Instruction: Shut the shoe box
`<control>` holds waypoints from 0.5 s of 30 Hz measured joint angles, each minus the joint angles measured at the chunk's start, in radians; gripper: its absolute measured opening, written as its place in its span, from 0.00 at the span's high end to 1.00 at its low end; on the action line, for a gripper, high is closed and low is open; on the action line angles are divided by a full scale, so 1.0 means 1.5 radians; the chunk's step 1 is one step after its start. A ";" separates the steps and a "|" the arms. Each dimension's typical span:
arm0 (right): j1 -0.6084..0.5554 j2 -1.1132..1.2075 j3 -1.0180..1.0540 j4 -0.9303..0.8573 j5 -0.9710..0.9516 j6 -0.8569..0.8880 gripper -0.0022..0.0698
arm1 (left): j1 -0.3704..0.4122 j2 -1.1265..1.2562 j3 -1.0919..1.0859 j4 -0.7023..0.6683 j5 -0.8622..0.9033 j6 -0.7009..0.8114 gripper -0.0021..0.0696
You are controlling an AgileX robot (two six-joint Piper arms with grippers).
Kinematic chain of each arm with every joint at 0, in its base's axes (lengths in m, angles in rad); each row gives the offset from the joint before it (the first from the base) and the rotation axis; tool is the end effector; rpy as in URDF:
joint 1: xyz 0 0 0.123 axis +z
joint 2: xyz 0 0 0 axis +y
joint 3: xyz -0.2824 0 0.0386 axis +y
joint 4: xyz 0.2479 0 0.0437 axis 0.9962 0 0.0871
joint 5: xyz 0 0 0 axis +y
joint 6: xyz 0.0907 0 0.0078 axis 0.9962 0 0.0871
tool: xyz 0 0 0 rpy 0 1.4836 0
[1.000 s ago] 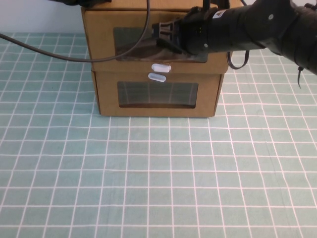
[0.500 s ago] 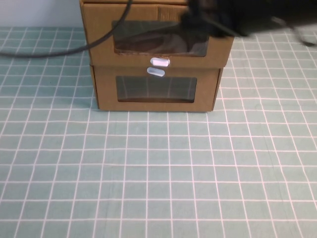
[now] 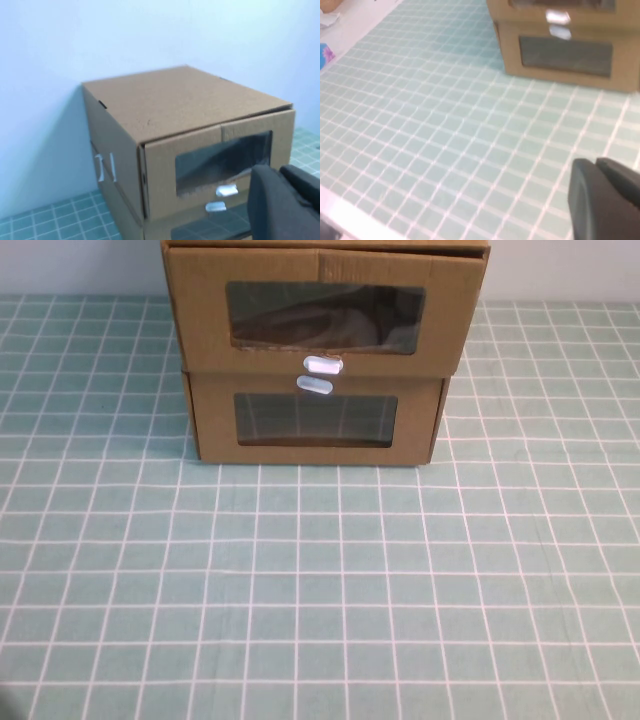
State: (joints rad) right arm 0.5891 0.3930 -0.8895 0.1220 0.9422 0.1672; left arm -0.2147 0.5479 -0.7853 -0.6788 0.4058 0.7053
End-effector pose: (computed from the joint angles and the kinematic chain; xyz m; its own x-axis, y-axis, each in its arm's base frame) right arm 0.0249 0.0274 0.3917 -0.4299 -0.0037 -0.9029 -0.5433 0.7998 0.2554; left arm 0.0908 -0.0430 0.4039 0.0321 0.0599 -0.9977 0.4474 0.8917 0.0679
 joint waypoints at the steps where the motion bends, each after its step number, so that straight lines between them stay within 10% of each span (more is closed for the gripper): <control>1: 0.000 -0.040 0.025 -0.003 0.010 0.010 0.99 | 0.000 -0.049 0.038 -0.001 -0.007 0.000 0.98; 8: 0.000 -0.260 0.181 -0.009 -0.018 0.047 0.99 | 0.000 -0.354 0.255 -0.001 -0.082 -0.009 0.98; 15: 0.000 -0.271 0.310 -0.007 -0.152 0.048 0.99 | 0.000 -0.332 0.324 0.006 -0.054 -0.039 0.98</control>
State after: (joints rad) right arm 0.5891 -0.0129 -0.4245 0.1109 0.7140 0.2391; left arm -0.2147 0.0499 -0.2993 -0.6691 0.3241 0.6461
